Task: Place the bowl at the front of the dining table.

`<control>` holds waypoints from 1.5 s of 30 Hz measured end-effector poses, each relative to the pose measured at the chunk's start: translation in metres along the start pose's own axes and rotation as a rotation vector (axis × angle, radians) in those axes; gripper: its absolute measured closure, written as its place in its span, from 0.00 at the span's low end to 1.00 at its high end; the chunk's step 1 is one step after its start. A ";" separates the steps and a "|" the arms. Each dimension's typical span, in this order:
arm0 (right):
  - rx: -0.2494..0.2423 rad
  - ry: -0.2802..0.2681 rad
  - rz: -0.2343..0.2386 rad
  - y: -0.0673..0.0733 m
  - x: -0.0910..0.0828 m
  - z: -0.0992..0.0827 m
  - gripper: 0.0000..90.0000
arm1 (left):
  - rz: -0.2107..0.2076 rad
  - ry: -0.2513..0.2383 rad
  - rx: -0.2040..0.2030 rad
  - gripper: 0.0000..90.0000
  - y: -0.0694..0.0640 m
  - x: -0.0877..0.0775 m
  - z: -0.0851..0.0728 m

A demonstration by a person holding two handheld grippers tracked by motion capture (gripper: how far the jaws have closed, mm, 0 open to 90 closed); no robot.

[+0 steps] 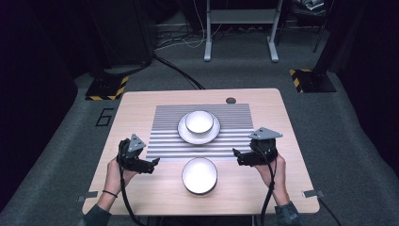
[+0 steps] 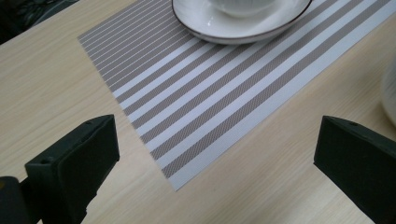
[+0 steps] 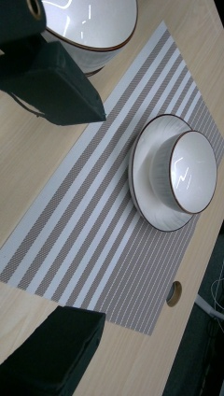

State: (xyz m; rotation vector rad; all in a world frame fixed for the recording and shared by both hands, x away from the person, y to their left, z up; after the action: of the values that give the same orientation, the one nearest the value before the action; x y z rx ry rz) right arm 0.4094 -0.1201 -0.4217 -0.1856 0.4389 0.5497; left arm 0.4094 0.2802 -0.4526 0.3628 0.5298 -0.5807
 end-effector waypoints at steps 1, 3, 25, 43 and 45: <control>-0.002 0.000 -0.002 0.000 -0.003 -0.002 0.04 | 0.011 0.004 0.007 0.00 -0.002 -0.002 -0.006; -0.001 0.001 -0.007 -0.001 -0.005 -0.004 0.04 | 0.016 0.006 0.010 0.00 -0.003 -0.004 -0.009; -0.015 0.062 -0.193 -0.031 -0.038 -0.079 0.03 | 0.133 0.048 -0.141 0.00 0.020 -0.028 -0.089; 0.145 0.096 -0.254 -0.086 -0.029 -0.141 0.03 | 0.201 0.090 -0.257 0.00 0.038 -0.021 -0.129; 0.155 0.105 -0.263 -0.091 -0.027 -0.146 0.03 | 0.203 0.092 -0.267 0.00 0.040 -0.018 -0.132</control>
State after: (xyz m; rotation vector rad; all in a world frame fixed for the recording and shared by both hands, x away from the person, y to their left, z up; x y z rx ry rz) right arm 0.3871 -0.2503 -0.5346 -0.1210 0.5478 0.2466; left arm 0.3719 0.3799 -0.5415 0.1872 0.6421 -0.2931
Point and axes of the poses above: each handheld gripper's, and its own axes: x roughly forward along the jaws, z roughly out of its top, y roughly to its left, the point moved 3 cm from there along x, roughly forward along the jaws, and after that the axes turned 8 degrees about -y, right-handed, at the moved point
